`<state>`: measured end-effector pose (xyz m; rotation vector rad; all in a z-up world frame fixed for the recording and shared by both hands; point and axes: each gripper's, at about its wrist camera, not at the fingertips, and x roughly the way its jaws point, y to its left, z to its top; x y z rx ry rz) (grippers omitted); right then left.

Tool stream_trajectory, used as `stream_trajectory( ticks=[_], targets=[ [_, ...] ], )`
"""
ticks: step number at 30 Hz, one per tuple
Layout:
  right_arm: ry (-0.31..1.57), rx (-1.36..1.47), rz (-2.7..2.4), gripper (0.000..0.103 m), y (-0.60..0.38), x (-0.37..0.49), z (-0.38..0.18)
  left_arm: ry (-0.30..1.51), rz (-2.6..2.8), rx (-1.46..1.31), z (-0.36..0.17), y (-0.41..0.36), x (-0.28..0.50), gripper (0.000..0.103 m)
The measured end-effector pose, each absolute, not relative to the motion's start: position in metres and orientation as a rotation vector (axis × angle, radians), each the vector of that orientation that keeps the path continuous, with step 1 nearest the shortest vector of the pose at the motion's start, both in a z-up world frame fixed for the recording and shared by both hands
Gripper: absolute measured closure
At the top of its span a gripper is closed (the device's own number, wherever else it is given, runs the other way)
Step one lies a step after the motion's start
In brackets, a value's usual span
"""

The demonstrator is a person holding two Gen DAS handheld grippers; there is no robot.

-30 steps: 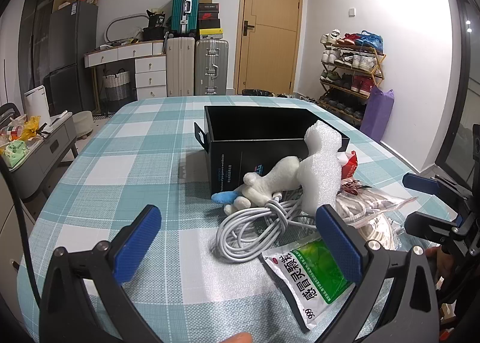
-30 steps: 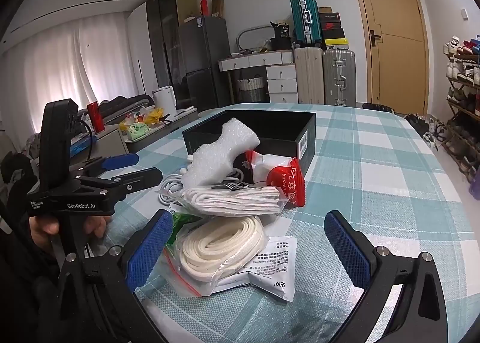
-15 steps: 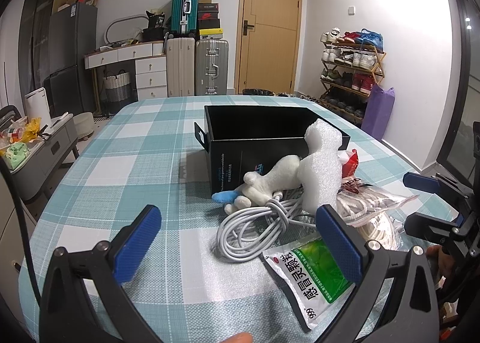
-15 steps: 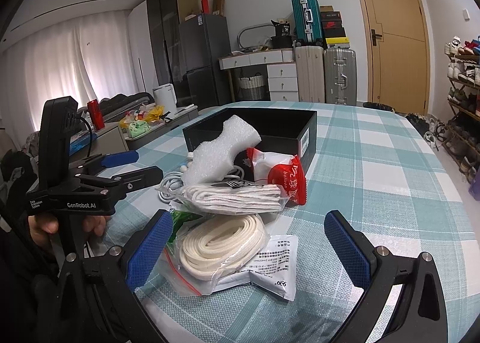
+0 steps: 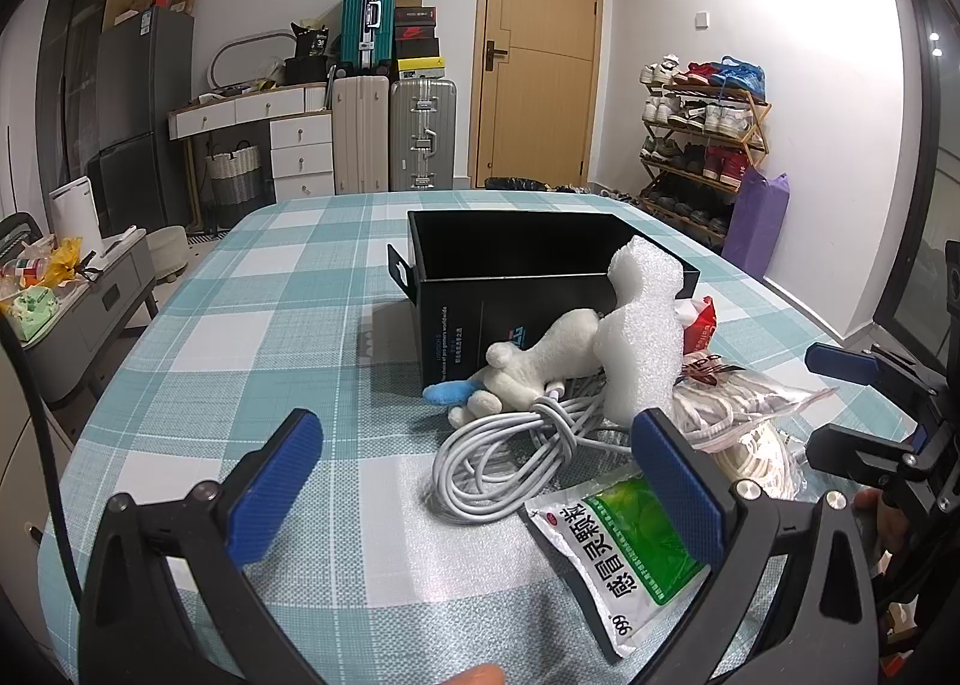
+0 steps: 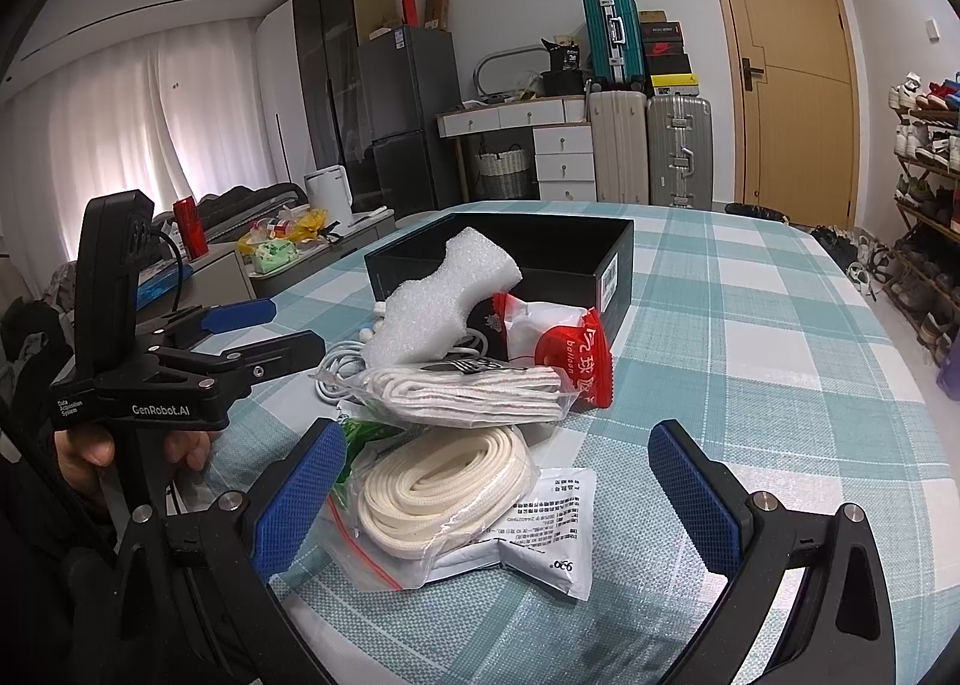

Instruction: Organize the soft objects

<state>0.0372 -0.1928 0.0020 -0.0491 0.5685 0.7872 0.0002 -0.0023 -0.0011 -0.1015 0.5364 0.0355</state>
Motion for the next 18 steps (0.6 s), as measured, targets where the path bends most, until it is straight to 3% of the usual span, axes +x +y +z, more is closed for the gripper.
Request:
stream_trajectory(
  ticks=[18],
  targets=[
    [0.571,-0.053,0.786,0.0,-0.1925,0.0369,0.0009,0.536,0.035,-0.098,0.0013,-0.003,-0.0014,0.0]
  ],
)
